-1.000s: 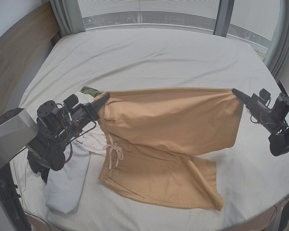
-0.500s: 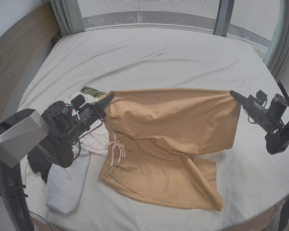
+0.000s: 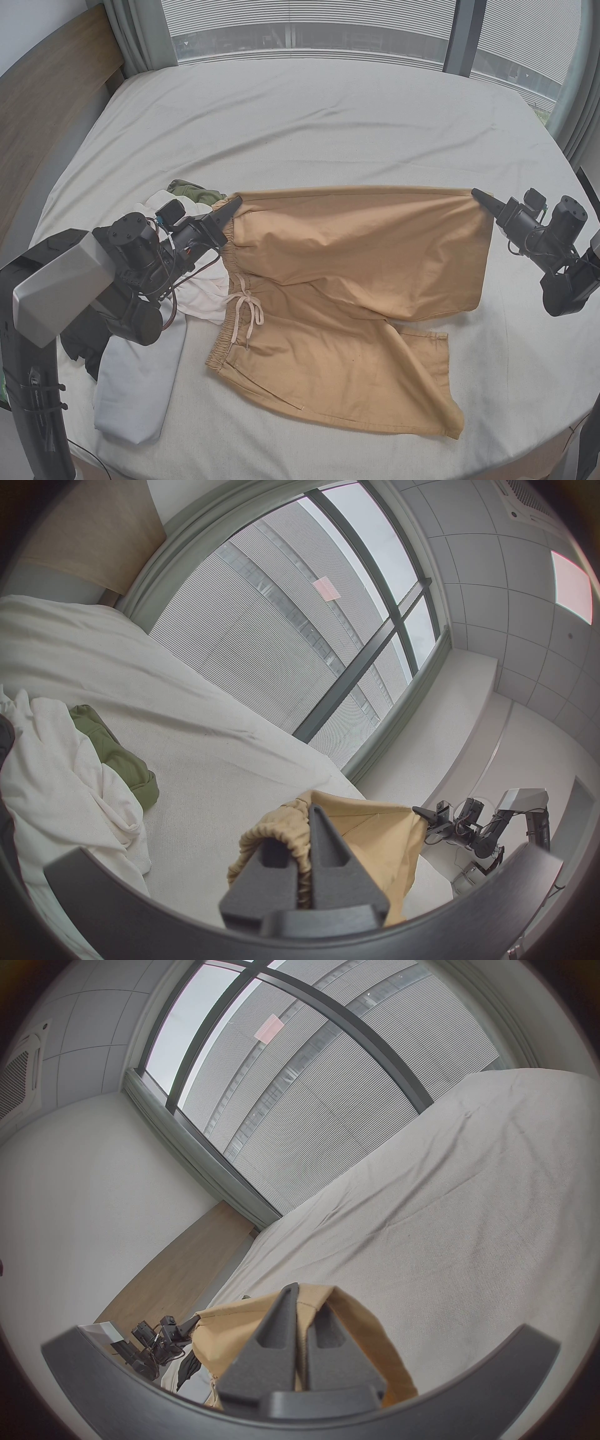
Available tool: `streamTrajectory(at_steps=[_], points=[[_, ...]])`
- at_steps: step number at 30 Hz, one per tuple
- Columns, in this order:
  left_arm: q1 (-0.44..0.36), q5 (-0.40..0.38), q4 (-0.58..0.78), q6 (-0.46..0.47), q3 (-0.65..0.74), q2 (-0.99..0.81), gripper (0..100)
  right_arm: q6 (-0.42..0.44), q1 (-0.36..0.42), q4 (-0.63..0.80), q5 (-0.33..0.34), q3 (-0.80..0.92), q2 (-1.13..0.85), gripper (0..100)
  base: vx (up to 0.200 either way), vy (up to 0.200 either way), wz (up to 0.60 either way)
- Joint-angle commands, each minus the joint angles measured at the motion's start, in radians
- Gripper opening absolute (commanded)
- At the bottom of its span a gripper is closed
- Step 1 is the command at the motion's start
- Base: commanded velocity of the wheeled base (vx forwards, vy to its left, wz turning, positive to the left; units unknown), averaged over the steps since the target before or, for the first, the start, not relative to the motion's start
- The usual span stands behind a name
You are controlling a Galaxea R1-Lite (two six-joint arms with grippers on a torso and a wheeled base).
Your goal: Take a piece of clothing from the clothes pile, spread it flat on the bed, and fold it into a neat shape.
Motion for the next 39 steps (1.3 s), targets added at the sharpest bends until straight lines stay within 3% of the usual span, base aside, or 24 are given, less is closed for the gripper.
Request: streamTrajectory(at_steps=[1,14,15,17,18,23,26,29,36,39], points=[[0.003,0.001,0.007,-0.002,-0.016,0.015,0,0.0,0.0,-0.011,0.0,-0.011,0.032,0,0.0,0.0,0.0],[0.003,0.004,0.065,-0.009,-0.09,0.047,0,-0.003,0.0,-0.015,0.011,-0.023,0.049,0,0.0,0.0,0.0],[0.003,0.006,0.076,-0.009,-0.103,0.053,0,-0.003,0.0,-0.015,0.02,-0.025,0.05,100,0.0,0.0,0.0],[0.004,0.012,0.097,-0.009,-0.13,0.065,0,-0.003,-0.001,-0.019,0.028,-0.034,0.061,100,0.0,0.0,0.0],[0.004,0.014,0.108,-0.011,-0.142,0.065,100,-0.001,-0.001,-0.021,0.026,-0.043,0.072,100,0.0,0.0,0.0],[-0.006,0.043,0.208,-0.035,-0.214,0.065,100,-0.006,-0.009,-0.074,0.014,-0.059,0.13,100,0.0,0.0,0.0],[-0.033,0.104,0.271,-0.074,-0.274,0.07,100,-0.006,-0.009,-0.126,0.014,-0.005,0.127,100,0.0,0.0,0.0],[-0.033,0.113,0.329,-0.081,-0.283,0.067,100,-0.018,-0.003,-0.136,0.012,0.063,0.099,100,0.0,0.0,0.0],[-0.023,0.159,0.367,-0.08,-0.242,0.042,100,-0.139,0.005,-0.136,0.002,0.242,0.015,100,0.0,0.0,0.0],[-0.017,0.159,0.366,-0.077,-0.133,-0.021,100,-0.182,0.006,-0.136,0.006,0.317,-0.022,100,0.0,0.0,0.0]])
